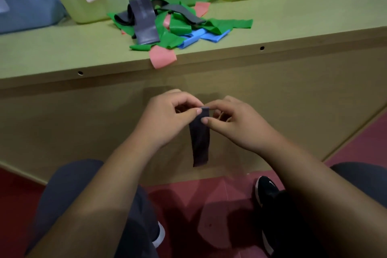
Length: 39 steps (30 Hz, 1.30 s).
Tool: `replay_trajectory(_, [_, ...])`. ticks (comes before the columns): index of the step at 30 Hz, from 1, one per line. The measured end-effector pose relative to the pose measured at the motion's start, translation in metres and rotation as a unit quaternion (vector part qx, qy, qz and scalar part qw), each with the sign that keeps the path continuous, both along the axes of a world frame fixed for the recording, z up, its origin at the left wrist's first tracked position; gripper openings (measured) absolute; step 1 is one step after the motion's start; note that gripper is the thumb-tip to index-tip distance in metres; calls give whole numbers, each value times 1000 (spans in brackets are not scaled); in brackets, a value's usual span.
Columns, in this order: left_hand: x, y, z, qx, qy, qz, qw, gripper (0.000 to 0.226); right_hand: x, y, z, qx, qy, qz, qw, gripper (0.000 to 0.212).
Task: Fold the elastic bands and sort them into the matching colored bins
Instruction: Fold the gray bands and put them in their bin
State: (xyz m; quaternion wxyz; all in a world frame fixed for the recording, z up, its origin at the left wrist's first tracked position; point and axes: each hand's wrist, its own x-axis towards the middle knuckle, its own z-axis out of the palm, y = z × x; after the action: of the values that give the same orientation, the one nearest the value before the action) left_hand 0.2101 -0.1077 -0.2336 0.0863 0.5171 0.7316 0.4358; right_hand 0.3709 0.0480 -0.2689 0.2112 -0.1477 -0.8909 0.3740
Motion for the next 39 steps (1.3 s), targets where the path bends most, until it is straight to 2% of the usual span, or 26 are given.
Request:
replay_trajectory(4, [2, -2, 22, 19, 12, 16, 1000, 14, -3, -7, 16, -74, 66, 17, 995, 11])
replay_trajectory(9, [0, -4, 55, 29, -5, 19, 999, 10, -11, -16, 37, -175, 139, 27, 974, 8])
replay_trajectory(13, [-11, -3, 86, 62, 10, 55, 996, 7, -22, -16, 52, -168, 168, 1, 971, 6])
replay_trajectory(17, [-45, 11, 108, 96, 52, 172, 979, 9, -34, -16, 62, -175, 183, -18, 967, 8])
replay_trajectory(21, [-90, 33, 112, 42, 103, 274, 955, 23, -44, -18, 66, -179, 194, -32, 964, 10])
replay_trajectory(23, [-103, 41, 112, -8, 113, 281, 953, 34, -48, -20, 65, -182, 189, -30, 964, 11])
replay_trajectory(25, [-110, 45, 112, -19, 106, 287, 952, 34, -50, -22, 66, -184, 183, -28, 965, 12])
replay_trajectory(34, [-118, 46, 105, 6, 77, 305, 949, 29, -54, -24, 72, -183, 181, -35, 966, 14])
replay_trajectory(39, [-119, 38, 107, 69, 27, 306, 949, 19, -55, -27, 74, -180, 179, -42, 966, 14])
